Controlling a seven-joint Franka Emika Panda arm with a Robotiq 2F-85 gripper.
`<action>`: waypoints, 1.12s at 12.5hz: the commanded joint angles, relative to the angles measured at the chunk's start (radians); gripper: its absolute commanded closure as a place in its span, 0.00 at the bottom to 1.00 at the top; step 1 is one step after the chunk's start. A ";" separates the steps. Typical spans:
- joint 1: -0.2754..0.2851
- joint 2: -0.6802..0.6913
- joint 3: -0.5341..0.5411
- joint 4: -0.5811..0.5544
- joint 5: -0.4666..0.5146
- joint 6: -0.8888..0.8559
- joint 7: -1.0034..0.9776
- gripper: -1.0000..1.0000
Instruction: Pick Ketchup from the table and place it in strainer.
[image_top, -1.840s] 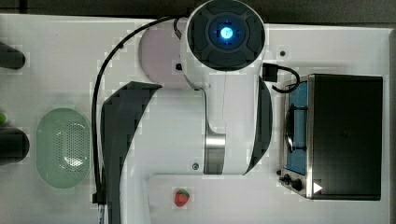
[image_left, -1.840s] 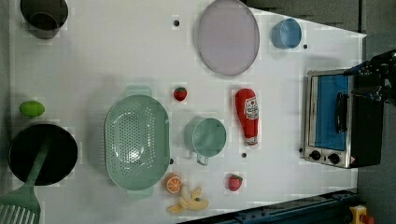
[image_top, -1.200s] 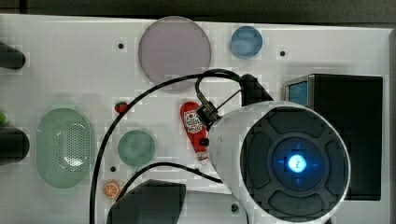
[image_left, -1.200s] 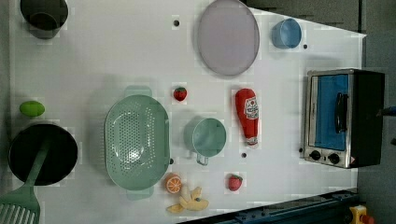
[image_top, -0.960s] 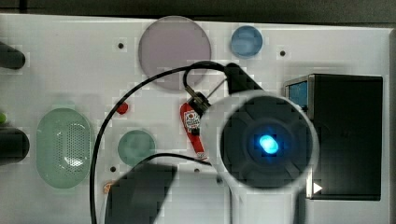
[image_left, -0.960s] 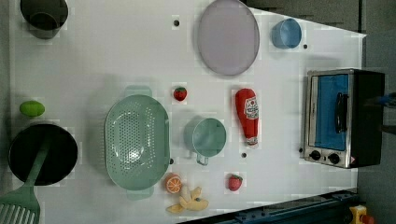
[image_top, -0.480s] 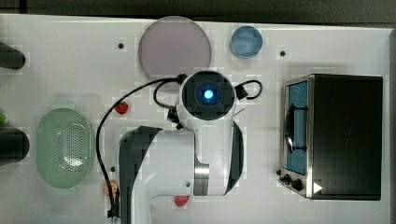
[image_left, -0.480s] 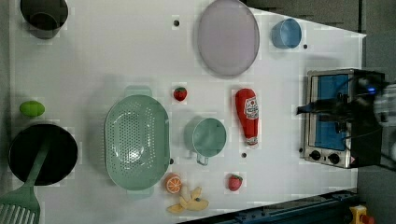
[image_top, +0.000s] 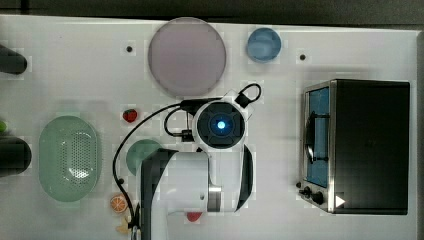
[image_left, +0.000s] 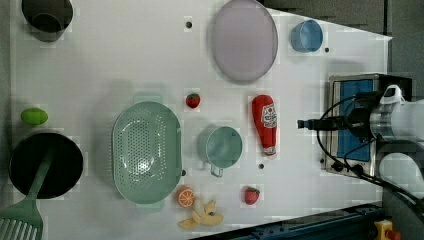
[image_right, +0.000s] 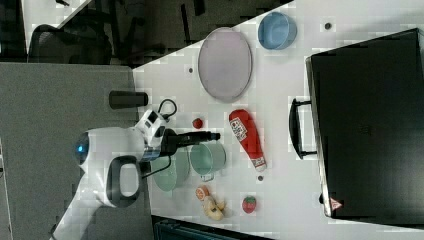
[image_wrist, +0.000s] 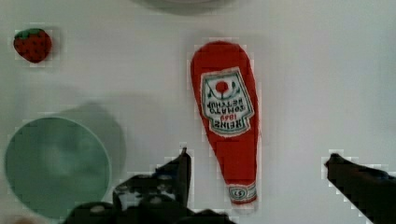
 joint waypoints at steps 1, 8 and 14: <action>-0.005 0.102 -0.002 -0.005 -0.052 0.098 -0.093 0.00; -0.005 0.296 0.000 -0.012 -0.096 0.266 -0.091 0.00; -0.005 0.402 -0.001 -0.036 -0.096 0.420 -0.089 0.00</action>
